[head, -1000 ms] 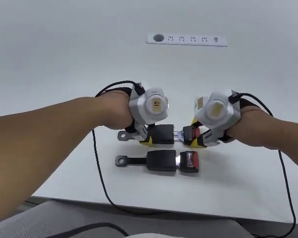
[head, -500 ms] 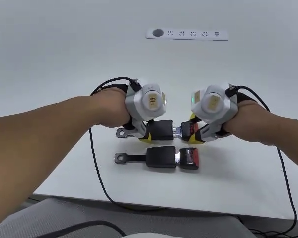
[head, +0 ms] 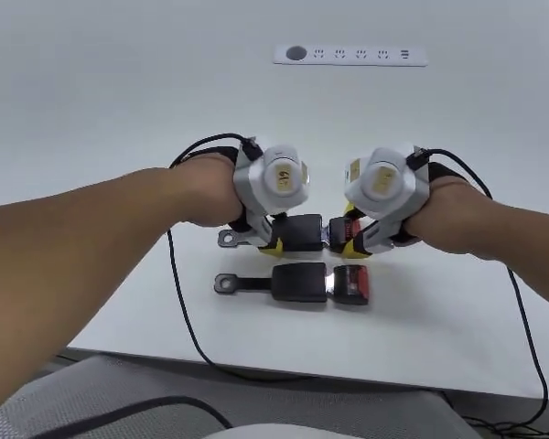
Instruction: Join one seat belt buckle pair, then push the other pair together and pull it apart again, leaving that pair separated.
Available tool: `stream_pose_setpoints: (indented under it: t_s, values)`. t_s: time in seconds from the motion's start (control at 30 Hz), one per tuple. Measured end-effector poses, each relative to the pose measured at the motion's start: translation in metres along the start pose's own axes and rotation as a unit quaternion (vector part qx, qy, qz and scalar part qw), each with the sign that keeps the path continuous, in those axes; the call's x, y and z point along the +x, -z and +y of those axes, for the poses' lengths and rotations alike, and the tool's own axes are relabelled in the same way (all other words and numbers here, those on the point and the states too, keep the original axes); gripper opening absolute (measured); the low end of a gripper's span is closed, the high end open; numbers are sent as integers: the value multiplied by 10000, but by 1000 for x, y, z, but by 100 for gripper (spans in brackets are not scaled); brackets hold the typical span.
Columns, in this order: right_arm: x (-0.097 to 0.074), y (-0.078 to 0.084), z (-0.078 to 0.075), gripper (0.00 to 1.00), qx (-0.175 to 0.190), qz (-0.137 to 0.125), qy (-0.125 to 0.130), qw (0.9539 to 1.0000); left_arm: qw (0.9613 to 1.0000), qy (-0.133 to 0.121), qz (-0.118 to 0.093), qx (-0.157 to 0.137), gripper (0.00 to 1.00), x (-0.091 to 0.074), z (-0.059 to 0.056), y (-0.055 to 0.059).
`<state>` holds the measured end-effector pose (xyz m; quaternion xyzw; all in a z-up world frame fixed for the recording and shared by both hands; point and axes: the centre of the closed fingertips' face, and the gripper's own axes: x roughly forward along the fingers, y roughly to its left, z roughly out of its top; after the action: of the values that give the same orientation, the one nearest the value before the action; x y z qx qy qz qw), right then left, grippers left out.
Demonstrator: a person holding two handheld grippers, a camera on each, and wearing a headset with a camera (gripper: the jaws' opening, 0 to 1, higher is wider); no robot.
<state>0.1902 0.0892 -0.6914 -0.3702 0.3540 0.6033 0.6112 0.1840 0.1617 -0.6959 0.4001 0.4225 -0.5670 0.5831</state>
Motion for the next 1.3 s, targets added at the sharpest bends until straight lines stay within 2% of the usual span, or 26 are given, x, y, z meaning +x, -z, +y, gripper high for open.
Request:
stream_pose_setpoints:
  t_s: [0.17, 0.23, 0.37, 0.67, 0.93, 1.07, 1.3]
  values:
    - [-1, -1, 0, 32, 22, -6, 18, 10000, 10000, -11, 28, 0, 31, 0, 0, 0]
    - [4, 1, -2, 32, 27, -13, 18, 10000, 10000, -11, 44, 10, 31, 0, 0, 0]
    - [0, -1, 0, 33, 24, -29, 48, 10000, 10000, -17, 55, 1, 31, 0, 0, 0]
    - [-1, -1, 1, 33, 0, -97, -41, 9999, 10000, -26, 70, -16, 31, -1, -1, -1]
    - [3, 1, -2, 33, 21, -78, 40, 10000, 9999, -34, 119, -26, 31, -1, 0, 1]
    - [0, 0, 5, 33, 23, -24, 95, 9999, 9998, -16, 195, 21, 32, 0, 1, 1]
    - [-3, 4, 2, 33, 73, 15, 115, 9999, 9997, -31, 238, 34, 32, 1, 1, 1]
